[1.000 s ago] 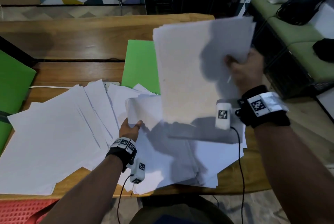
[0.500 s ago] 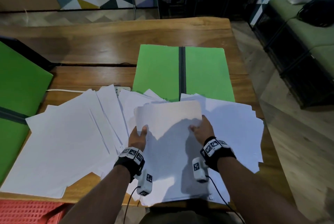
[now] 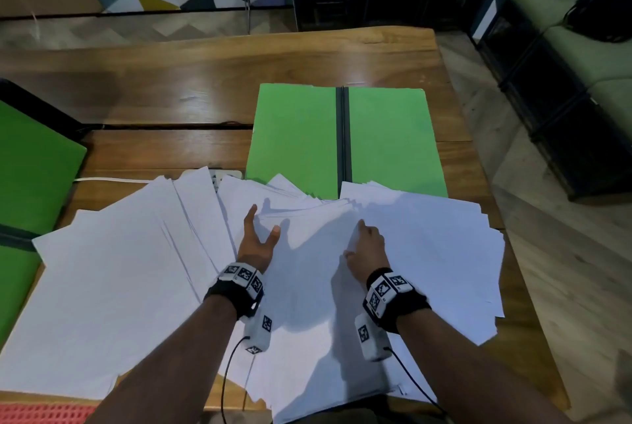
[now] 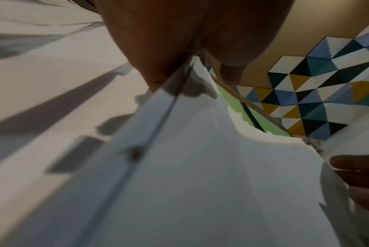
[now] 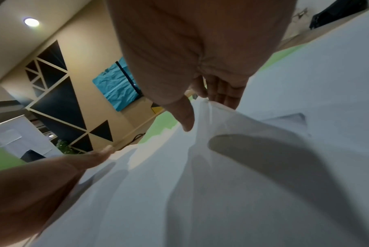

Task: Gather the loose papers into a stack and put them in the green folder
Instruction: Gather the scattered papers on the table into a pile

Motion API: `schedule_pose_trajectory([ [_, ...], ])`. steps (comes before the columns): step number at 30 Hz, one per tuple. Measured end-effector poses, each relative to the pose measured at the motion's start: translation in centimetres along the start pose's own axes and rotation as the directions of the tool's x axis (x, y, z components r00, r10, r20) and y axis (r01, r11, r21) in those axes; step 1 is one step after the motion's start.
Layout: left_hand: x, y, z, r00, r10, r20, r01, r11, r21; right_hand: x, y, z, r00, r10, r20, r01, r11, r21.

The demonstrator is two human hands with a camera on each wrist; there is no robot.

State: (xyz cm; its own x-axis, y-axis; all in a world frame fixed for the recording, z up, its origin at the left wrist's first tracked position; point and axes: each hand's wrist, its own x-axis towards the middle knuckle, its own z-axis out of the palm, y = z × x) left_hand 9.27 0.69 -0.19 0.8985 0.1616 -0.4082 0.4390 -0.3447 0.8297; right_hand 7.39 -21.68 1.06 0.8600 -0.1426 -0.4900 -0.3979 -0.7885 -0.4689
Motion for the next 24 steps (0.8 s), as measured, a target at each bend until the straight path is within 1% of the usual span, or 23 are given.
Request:
schedule_pose_trajectory([
  [3, 1.6, 0.6, 0.2, 0.999, -0.035, 0.014, 0.034, 0.997, 0.073, 0.3, -0.8, -0.1, 0.998, -0.056, 0.009, 0.055, 0.996, 0.075],
  [5, 2.2, 0.8, 0.6, 0.999, -0.046, 0.012, 0.044, 0.994, 0.098, 0.5, -1.2, 0.1, 0.997, -0.07, 0.024, 0.067, 0.992, 0.106],
  [9, 2.3, 0.7, 1.2, 1.0, -0.001, -0.029, 0.005, 0.993, 0.122, 1.3, -1.0, 0.3, 0.999, -0.008, 0.053, 0.002, 0.994, 0.107],
  [11, 2.2, 0.7, 1.3, 0.997, 0.034, -0.065, -0.026, 0.992, 0.12, 2.0, -0.8, -0.1, 0.997, -0.001, 0.079, -0.006, 0.996, 0.083],
  [15, 2.1, 0.8, 1.1, 0.995, 0.061, -0.08, -0.054, 0.995, 0.087, 3.4, -0.5, -1.2, 0.999, -0.021, 0.037, 0.02, 0.999, 0.044],
  [17, 1.8, 0.9, 1.2, 0.994, 0.071, -0.081, -0.069, 0.997, 0.036, 3.8, -0.4, -1.5, 0.999, -0.03, 0.022, 0.03, 0.999, 0.031],
  [21, 0.9, 1.1, 1.1, 0.981, 0.163, -0.106, -0.172, 0.981, -0.084, 4.4, -0.1, -1.7, 0.999, -0.048, -0.021, 0.049, 0.998, 0.031],
  [24, 0.5, 1.3, 0.9, 0.976, 0.196, -0.094, -0.204, 0.975, -0.088, 4.6, -0.3, -2.1, 0.996, -0.086, -0.013, 0.086, 0.996, 0.035],
])
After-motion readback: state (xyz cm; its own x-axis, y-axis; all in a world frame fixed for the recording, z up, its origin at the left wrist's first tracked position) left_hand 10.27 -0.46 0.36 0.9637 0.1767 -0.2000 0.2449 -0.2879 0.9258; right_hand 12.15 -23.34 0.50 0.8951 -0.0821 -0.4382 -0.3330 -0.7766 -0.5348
